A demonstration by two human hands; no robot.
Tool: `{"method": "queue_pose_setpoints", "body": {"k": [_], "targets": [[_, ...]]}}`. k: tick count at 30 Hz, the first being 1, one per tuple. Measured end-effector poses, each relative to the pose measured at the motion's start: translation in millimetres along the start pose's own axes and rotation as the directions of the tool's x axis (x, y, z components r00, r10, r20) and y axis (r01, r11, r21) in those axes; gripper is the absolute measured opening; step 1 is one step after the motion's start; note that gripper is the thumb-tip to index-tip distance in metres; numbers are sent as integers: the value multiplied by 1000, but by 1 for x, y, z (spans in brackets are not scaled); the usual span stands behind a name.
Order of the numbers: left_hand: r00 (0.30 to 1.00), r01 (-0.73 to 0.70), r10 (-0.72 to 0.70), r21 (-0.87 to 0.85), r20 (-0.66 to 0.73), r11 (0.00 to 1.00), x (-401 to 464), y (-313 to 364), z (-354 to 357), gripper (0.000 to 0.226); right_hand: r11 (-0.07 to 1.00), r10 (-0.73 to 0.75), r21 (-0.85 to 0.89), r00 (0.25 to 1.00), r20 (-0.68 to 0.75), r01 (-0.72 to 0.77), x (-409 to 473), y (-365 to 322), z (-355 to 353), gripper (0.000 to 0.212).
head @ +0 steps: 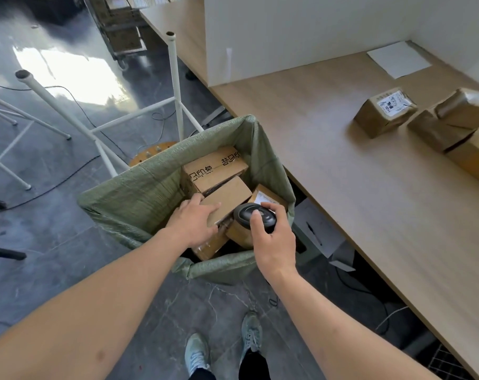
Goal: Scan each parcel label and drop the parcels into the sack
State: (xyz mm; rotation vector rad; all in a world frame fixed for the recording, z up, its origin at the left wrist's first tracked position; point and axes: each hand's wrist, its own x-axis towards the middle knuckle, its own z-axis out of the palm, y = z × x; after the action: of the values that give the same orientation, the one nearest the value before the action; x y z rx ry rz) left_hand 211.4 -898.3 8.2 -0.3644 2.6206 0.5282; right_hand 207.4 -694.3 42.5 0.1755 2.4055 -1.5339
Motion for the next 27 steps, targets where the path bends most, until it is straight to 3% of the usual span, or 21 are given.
{"method": "queue_pose_setpoints", "body": {"k": [13, 27], "targets": [[954, -221, 241, 126, -176, 967, -50, 53, -60, 54, 996, -71, 41, 988, -140, 78, -45, -46, -22, 28], [865, -395, 462, 302, -195, 868, -90, 198, -93, 56, 990, -106, 47, 923, -370, 133, -66, -65, -145, 30]]}}
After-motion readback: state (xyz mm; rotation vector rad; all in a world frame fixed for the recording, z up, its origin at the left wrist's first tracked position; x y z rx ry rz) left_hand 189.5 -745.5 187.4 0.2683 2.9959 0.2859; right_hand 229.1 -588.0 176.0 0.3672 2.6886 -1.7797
